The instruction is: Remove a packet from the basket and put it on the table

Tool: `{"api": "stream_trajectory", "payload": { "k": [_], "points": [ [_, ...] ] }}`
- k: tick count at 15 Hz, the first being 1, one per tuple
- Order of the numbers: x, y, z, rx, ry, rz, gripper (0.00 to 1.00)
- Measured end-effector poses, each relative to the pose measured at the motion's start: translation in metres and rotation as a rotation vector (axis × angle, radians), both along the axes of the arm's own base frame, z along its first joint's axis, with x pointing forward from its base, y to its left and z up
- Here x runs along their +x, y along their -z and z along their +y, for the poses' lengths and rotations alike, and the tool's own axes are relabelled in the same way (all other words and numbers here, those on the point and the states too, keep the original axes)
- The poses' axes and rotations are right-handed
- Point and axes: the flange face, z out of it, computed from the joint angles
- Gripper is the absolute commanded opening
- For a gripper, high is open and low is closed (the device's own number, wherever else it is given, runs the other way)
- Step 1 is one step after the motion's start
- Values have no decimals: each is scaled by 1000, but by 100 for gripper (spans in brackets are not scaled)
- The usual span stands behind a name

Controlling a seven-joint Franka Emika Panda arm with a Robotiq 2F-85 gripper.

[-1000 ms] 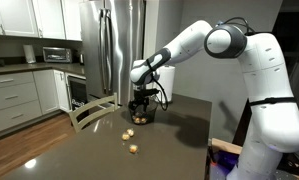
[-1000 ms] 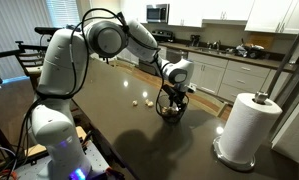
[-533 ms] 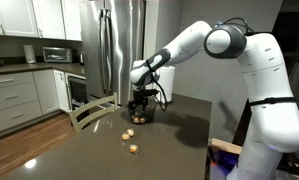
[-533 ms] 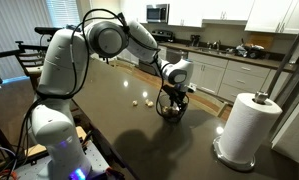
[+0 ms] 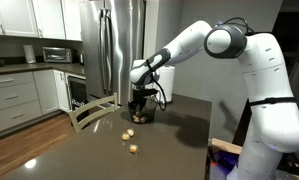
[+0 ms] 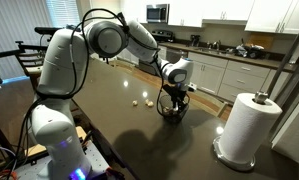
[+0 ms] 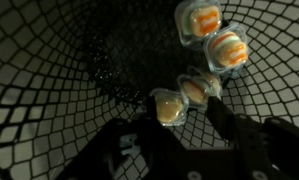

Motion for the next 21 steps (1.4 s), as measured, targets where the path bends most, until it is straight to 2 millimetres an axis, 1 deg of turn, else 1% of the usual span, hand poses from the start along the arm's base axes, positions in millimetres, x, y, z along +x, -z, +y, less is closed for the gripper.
{"api": "stream_trajectory", "payload": {
  "k": [2,3,4,7,8,12,13,14,16,21],
  "points": [
    [1,-6,-1,-2,1,-12,12],
    [1,-7,-1,-3,2,-14,7],
    [1,-8,-2,-4,3,-17,5],
    [1,-9,-3,-6,5,-21,2],
    [1,-9,-3,-6,5,-21,4],
    [0,-7,-4,-7,6,-24,6],
    [0,-7,-4,-8,6,-24,32],
    [0,-6,-4,-8,6,-25,32],
    [0,-6,-4,-8,6,-26,43],
    [-1,-5,-3,-8,6,-25,76]
  ]
}}
